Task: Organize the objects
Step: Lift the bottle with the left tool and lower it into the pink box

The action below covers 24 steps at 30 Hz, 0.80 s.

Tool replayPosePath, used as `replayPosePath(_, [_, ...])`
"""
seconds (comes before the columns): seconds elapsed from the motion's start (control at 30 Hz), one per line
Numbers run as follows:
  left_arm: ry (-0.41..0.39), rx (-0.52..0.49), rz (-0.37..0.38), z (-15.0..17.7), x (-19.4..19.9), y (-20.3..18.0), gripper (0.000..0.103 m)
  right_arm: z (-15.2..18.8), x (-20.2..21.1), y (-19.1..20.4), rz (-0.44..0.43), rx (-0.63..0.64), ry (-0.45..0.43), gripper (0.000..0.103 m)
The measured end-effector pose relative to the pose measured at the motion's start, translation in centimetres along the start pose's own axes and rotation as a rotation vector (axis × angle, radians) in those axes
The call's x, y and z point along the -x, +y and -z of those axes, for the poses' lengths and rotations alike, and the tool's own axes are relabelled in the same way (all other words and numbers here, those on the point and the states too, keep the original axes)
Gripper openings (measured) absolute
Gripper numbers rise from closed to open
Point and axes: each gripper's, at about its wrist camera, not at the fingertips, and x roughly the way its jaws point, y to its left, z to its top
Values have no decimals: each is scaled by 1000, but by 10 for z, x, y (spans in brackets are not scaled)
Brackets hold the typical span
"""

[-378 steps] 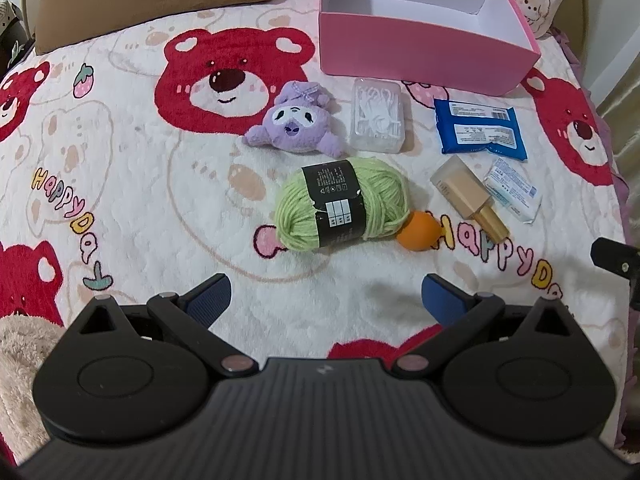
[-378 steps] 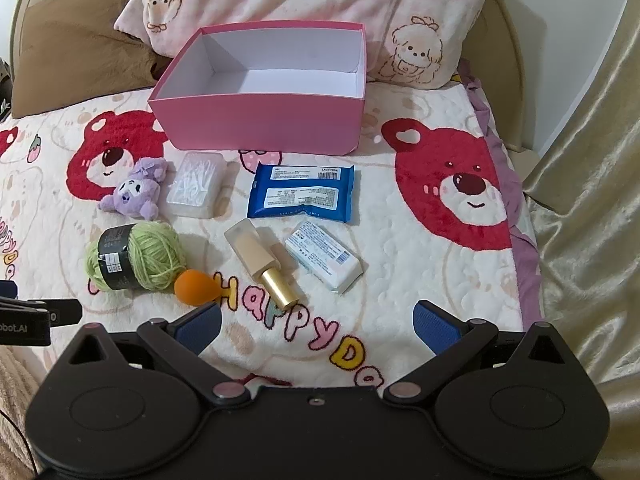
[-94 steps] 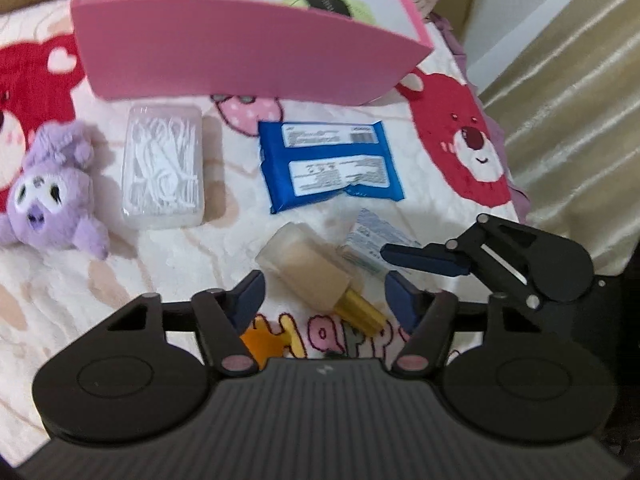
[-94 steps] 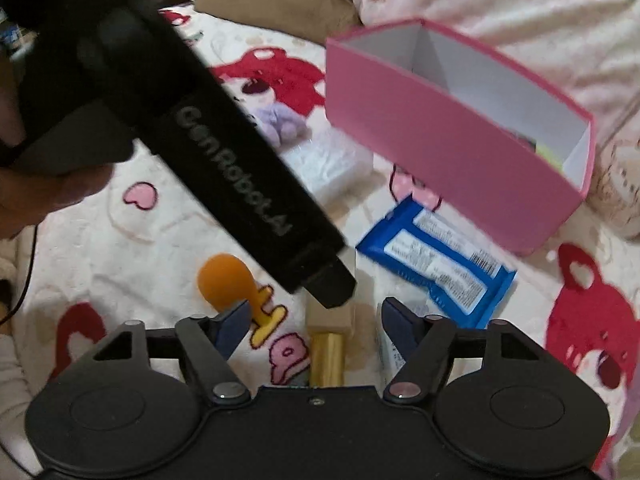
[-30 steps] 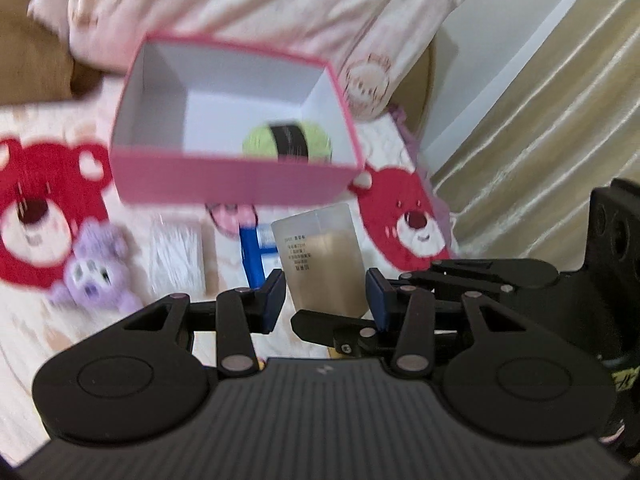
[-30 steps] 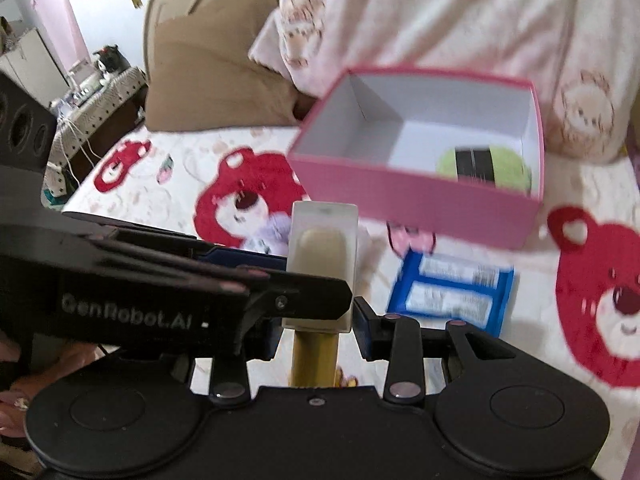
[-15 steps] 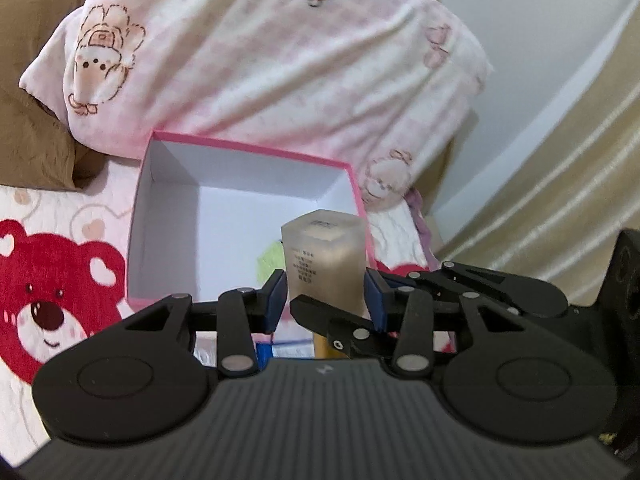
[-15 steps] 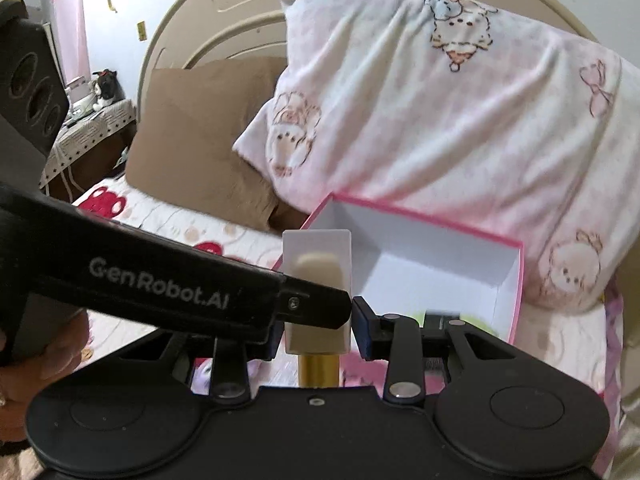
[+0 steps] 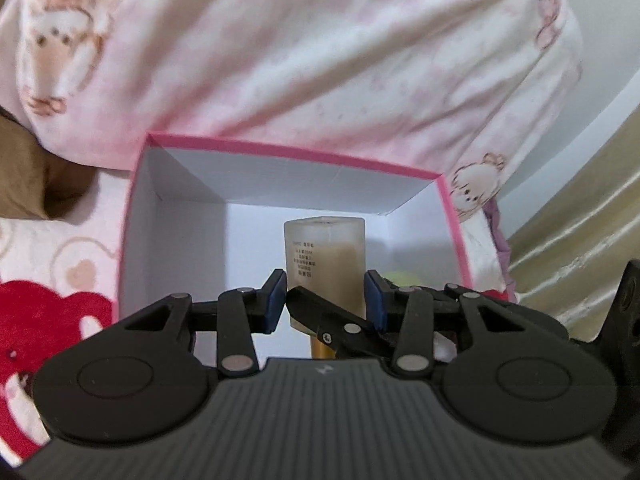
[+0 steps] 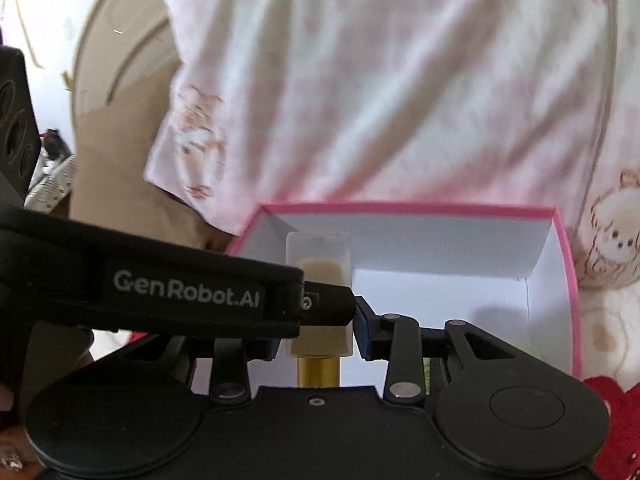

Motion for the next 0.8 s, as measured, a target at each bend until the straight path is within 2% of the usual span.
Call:
replayPosePath(0.1, [47, 18, -18, 2, -28, 5, 41, 9, -22, -15, -10, -32, 43, 40])
replayPosePath(0.3, [101, 36, -17, 15, -65, 16, 38, 22, -49, -24, 36, -43, 125, 40])
replayPosePath(0.47, [82, 81, 14, 13, -68, 23, 39, 18, -52, -21, 53, -26, 130, 40])
replayPosePath(0.63, [122, 126, 33, 17, -73, 30, 39, 19, -56, -23, 56, -14, 170, 40])
replayPosePath(0.77, [150, 91, 20, 17, -61, 21, 39, 15, -43, -20, 37, -11, 206, 41])
replayPosePath(0.8, [146, 69, 5, 17, -54, 18, 42, 14, -35, -16, 34, 13, 210, 42])
